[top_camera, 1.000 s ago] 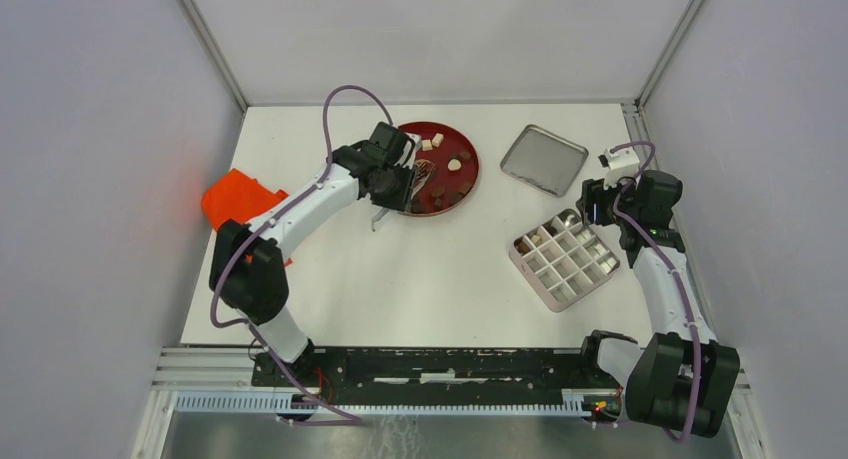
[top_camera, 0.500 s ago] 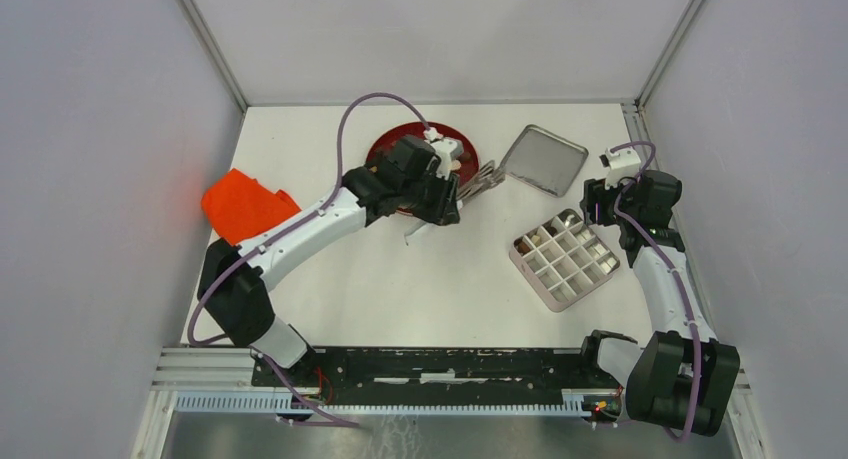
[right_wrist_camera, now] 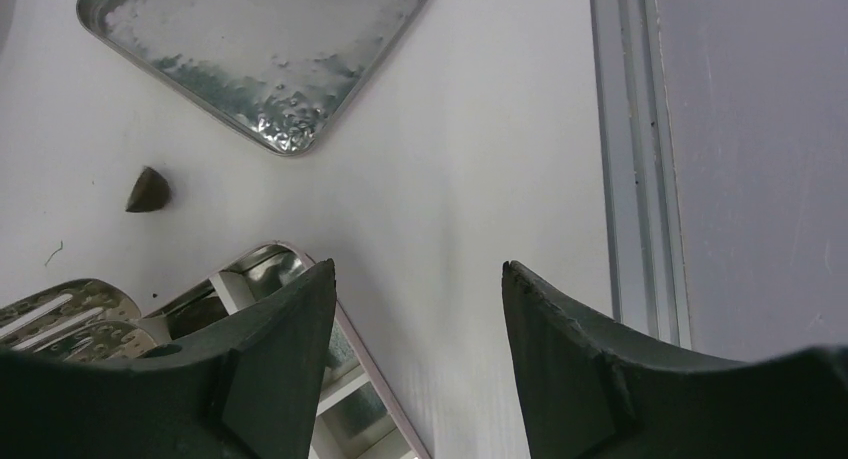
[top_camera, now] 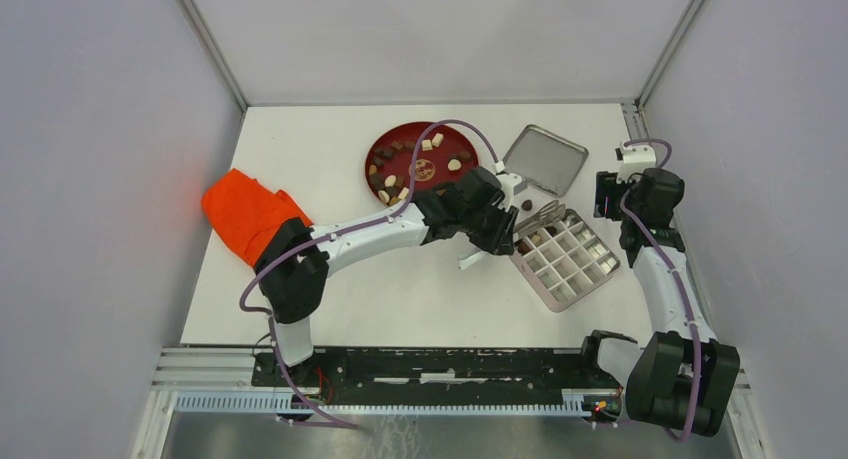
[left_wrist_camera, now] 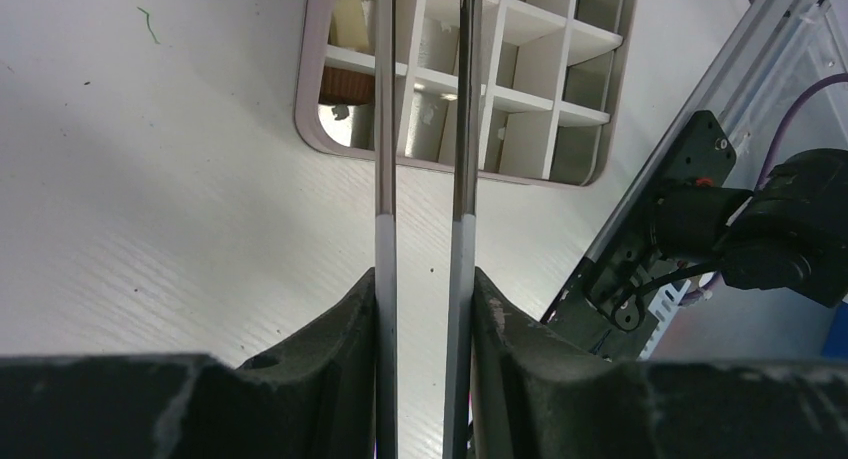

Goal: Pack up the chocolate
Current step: Pick up the fake chocolate from the center of the board.

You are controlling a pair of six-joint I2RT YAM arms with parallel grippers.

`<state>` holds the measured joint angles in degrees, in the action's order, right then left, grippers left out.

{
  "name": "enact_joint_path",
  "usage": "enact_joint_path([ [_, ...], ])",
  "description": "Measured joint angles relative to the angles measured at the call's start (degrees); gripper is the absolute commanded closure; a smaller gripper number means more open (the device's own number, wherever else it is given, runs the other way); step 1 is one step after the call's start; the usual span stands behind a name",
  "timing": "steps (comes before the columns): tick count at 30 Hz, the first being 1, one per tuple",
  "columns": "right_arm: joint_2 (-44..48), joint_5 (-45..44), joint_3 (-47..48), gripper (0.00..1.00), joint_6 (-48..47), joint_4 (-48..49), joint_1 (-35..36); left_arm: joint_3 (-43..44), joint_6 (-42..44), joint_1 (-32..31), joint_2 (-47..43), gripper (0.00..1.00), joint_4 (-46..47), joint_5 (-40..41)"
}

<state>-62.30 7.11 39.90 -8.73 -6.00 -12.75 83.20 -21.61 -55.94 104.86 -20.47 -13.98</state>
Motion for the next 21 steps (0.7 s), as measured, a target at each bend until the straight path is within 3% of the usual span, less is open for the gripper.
enact_joint_path([
  [21, -0.83, 5.18, 0.0, 0.33, -0.31, -0.26, 0.0, 0.33, 0.2, 0.39, 0.07, 0.98, -3.96, 9.4],
])
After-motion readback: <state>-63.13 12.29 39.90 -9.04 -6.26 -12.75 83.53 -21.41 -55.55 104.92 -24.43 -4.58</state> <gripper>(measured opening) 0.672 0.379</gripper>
